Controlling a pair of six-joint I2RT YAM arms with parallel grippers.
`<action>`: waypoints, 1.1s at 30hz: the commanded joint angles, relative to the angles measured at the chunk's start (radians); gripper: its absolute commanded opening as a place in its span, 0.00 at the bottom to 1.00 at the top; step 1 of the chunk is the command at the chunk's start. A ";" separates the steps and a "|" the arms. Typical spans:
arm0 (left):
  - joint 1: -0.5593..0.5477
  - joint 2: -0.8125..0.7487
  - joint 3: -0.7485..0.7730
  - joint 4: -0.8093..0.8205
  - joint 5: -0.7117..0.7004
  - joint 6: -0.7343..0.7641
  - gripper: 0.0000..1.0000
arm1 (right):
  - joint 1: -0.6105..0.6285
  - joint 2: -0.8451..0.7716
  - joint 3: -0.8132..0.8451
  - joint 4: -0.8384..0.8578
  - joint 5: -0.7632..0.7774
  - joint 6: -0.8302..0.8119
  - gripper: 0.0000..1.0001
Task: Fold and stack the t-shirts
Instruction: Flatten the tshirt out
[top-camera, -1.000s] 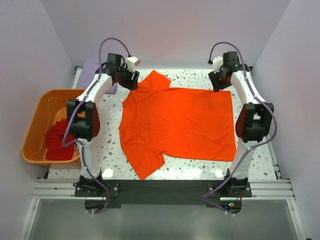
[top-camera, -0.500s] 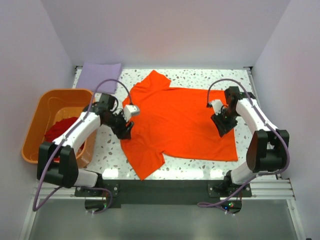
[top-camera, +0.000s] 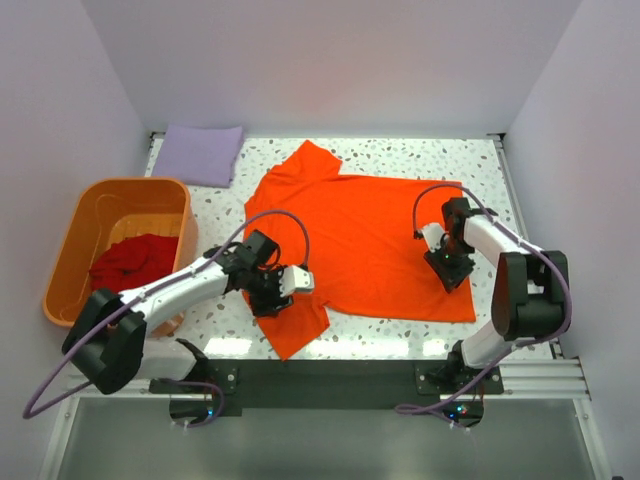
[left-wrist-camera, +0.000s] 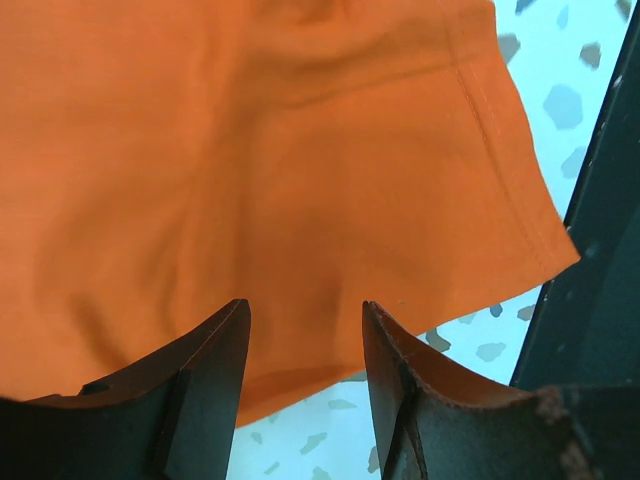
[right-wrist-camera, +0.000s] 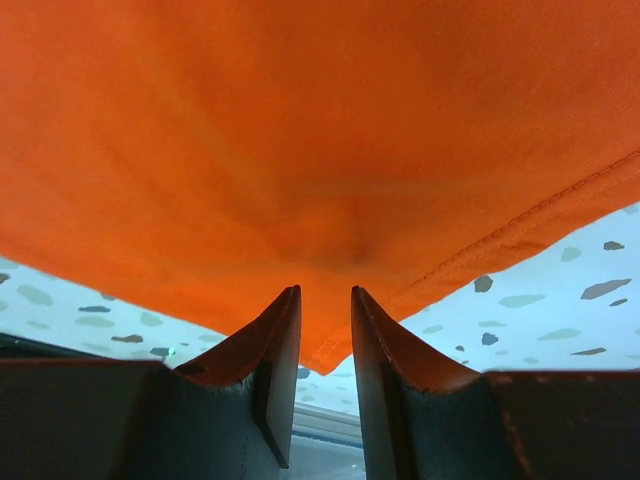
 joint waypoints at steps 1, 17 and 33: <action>-0.058 0.051 -0.041 0.060 -0.092 0.075 0.53 | 0.000 0.024 -0.023 0.088 0.061 0.018 0.31; -0.234 0.002 -0.128 -0.189 -0.217 0.374 0.49 | -0.001 0.114 0.000 0.129 0.160 -0.041 0.29; -0.081 0.036 0.135 -0.085 -0.083 0.231 0.49 | -0.001 -0.023 0.092 0.000 0.062 -0.048 0.30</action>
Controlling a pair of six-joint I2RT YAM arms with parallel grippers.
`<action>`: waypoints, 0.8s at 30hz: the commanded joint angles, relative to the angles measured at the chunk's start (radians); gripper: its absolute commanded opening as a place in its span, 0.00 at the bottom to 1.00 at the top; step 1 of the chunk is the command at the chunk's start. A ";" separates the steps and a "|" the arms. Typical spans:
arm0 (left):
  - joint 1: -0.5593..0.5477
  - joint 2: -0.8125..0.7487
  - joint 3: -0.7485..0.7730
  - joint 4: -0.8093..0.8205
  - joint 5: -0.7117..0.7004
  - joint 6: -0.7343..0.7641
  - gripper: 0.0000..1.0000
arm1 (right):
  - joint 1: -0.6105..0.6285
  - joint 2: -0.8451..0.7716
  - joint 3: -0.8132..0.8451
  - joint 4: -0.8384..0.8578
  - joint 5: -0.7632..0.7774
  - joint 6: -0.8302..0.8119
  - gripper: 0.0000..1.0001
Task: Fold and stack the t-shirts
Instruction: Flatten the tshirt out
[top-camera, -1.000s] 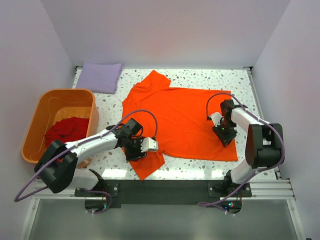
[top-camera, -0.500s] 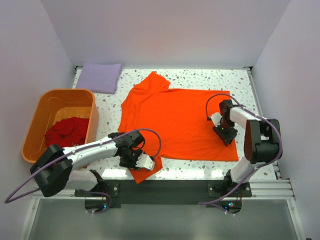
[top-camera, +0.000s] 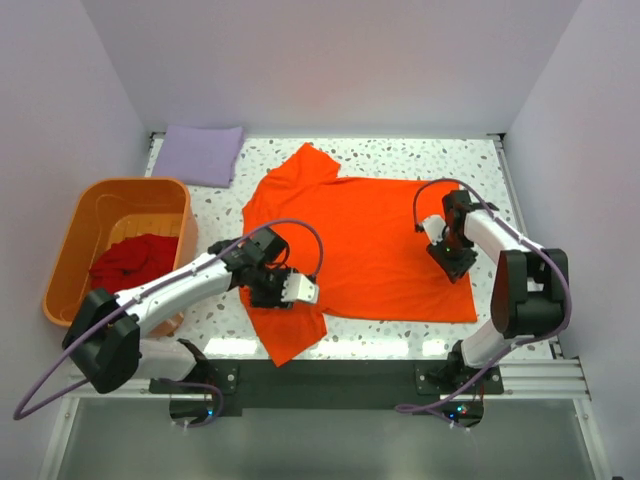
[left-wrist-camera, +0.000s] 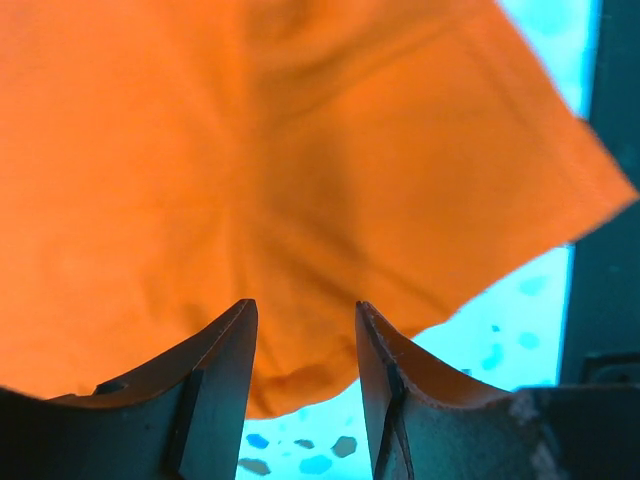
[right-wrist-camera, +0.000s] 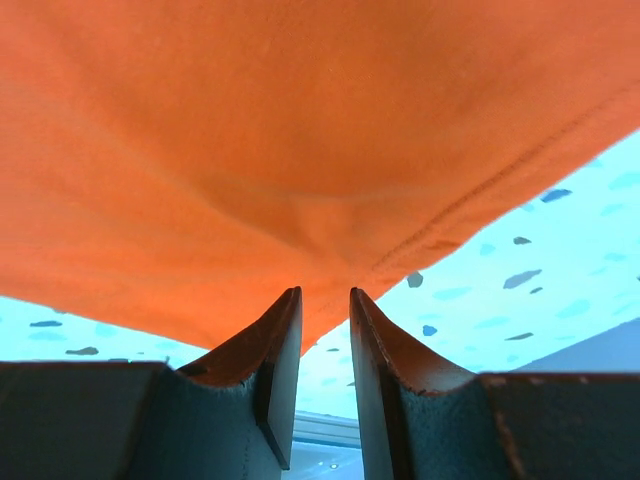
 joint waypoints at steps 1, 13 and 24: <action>0.093 0.041 0.070 0.060 0.045 -0.048 0.49 | 0.000 -0.085 0.070 -0.073 -0.038 -0.014 0.31; 0.161 0.128 -0.045 0.129 -0.026 -0.031 0.50 | 0.000 -0.108 -0.027 -0.064 -0.051 -0.020 0.31; 0.046 0.096 -0.148 0.039 0.019 -0.093 0.50 | 0.000 -0.105 -0.151 -0.004 0.006 -0.077 0.31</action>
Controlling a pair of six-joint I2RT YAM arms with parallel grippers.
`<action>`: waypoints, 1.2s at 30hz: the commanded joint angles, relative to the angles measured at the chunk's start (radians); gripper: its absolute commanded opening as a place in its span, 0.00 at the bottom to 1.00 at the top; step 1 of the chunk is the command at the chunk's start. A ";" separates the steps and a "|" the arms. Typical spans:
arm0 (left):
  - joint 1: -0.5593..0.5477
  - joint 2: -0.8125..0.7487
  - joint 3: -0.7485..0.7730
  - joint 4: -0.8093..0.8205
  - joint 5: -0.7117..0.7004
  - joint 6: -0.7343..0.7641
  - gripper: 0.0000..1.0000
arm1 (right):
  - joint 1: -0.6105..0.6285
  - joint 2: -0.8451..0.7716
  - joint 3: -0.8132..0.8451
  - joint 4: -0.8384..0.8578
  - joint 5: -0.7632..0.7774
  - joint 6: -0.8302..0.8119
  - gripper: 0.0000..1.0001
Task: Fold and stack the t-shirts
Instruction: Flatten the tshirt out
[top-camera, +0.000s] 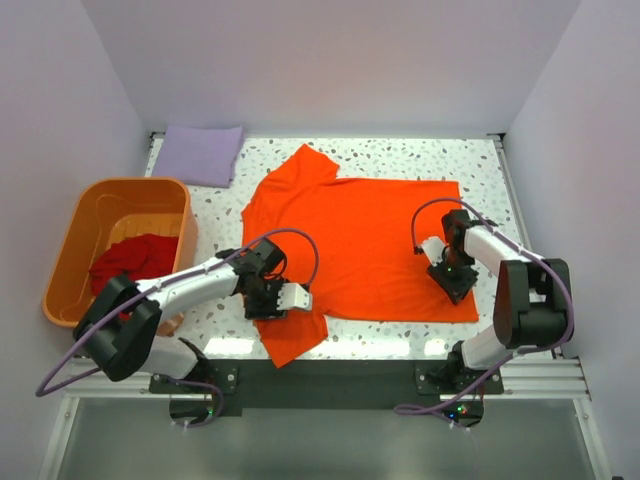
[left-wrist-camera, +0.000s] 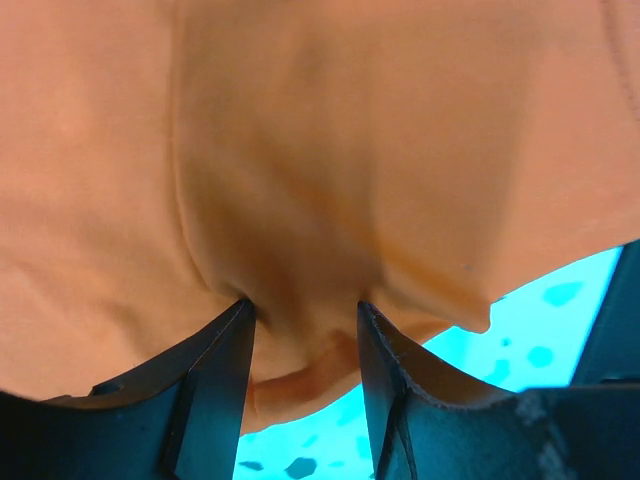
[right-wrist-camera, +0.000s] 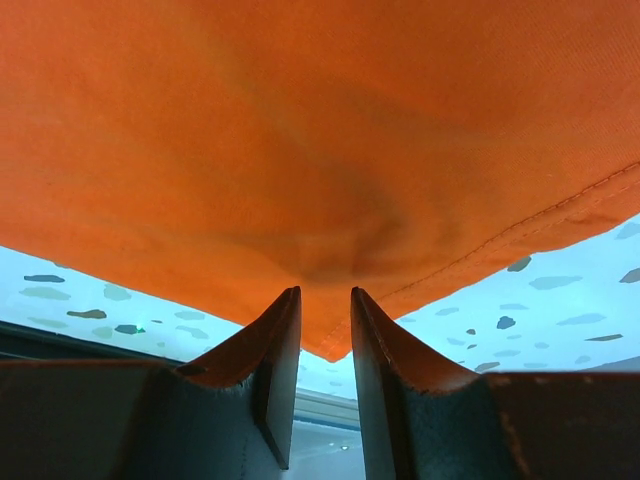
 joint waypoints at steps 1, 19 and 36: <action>-0.073 -0.019 -0.056 -0.067 0.056 -0.057 0.50 | 0.000 -0.028 -0.004 0.000 0.011 -0.035 0.31; 0.250 0.137 0.568 -0.013 0.286 -0.215 0.58 | -0.002 0.012 0.527 0.245 -0.144 0.533 0.43; 0.452 0.686 1.171 0.163 0.306 -0.645 0.59 | -0.115 0.538 0.811 0.710 0.092 0.783 0.39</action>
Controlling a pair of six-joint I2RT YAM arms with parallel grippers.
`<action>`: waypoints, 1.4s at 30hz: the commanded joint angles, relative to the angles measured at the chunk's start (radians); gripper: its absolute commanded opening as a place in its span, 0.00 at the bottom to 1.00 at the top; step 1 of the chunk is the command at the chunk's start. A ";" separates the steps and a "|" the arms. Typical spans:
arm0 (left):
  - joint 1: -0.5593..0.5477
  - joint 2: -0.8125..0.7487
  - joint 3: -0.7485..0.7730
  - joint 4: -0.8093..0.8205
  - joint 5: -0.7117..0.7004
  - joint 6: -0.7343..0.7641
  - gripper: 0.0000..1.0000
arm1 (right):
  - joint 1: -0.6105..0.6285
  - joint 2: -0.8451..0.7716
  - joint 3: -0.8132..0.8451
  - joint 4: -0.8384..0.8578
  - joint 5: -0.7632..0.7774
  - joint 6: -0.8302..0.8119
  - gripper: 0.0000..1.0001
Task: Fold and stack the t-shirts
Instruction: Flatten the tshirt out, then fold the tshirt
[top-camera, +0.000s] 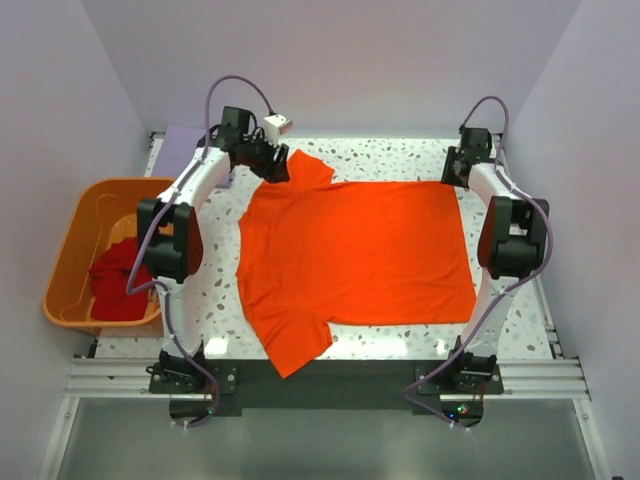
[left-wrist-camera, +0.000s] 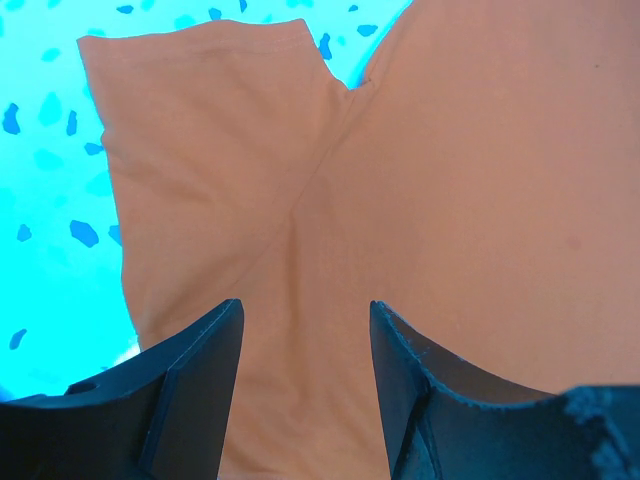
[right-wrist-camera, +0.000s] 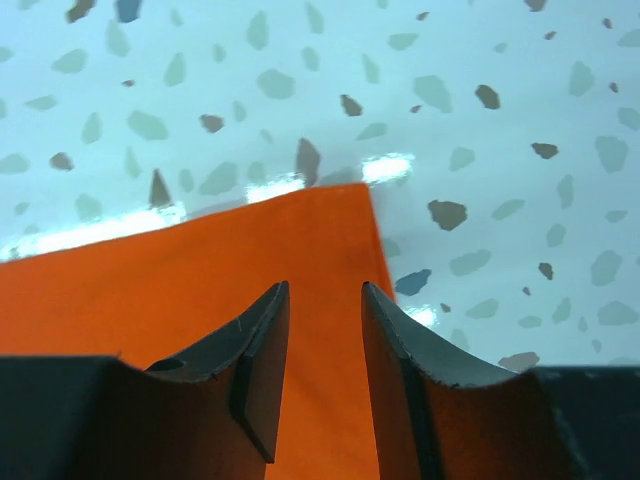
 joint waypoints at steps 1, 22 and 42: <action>-0.006 0.026 0.067 0.052 0.017 -0.058 0.59 | -0.013 0.021 0.071 0.104 0.075 0.043 0.40; 0.008 0.175 0.180 0.062 -0.011 -0.081 0.60 | -0.021 0.164 0.150 0.071 0.102 0.015 0.42; 0.037 0.251 0.265 0.045 -0.017 -0.127 0.61 | -0.024 0.336 0.418 -0.198 0.033 -0.056 0.43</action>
